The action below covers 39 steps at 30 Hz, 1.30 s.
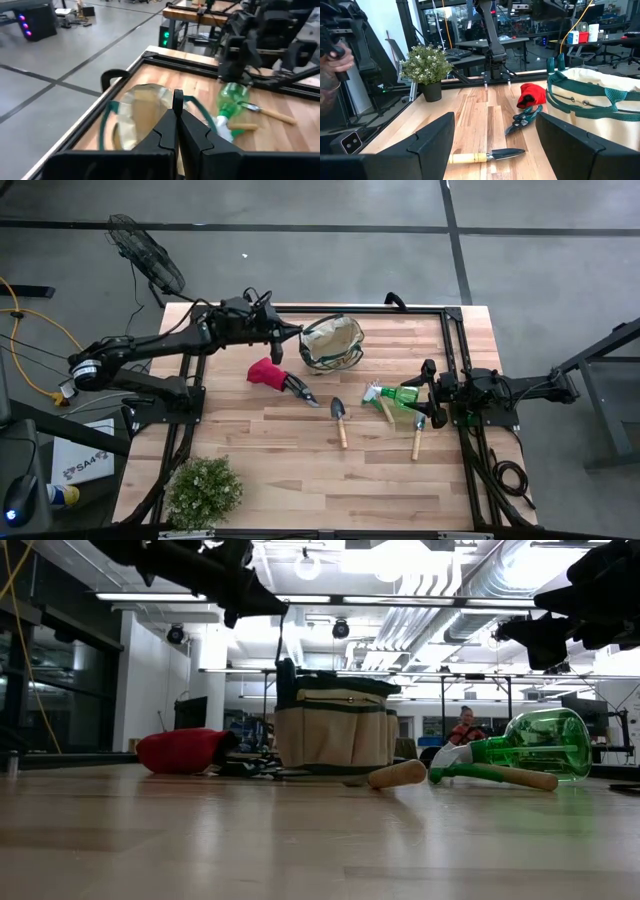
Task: Pick & Place Garden tools in Gardening bag
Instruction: Put the left green shear scissors into the gardening bag
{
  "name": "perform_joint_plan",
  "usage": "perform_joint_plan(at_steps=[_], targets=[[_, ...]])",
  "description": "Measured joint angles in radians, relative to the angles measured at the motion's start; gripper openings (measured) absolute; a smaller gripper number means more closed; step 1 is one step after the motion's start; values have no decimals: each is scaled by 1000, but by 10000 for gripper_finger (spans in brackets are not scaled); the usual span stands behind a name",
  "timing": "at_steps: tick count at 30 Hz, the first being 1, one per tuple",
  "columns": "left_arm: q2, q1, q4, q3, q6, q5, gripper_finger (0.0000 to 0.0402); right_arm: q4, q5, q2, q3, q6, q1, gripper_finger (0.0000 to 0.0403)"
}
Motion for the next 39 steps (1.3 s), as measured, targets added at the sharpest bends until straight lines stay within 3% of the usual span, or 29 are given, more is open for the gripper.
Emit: perform_joint_plan(at_steps=[17,33,39], targets=[[0,33,-53,0,-11,37,0,0,0,0,0,0,0,271],[0,34,-32,0,35,-161,0,0,0,0,0,0,0,271],[0,34,10,0,90,-188,0,0,0,0,0,0,0,271]])
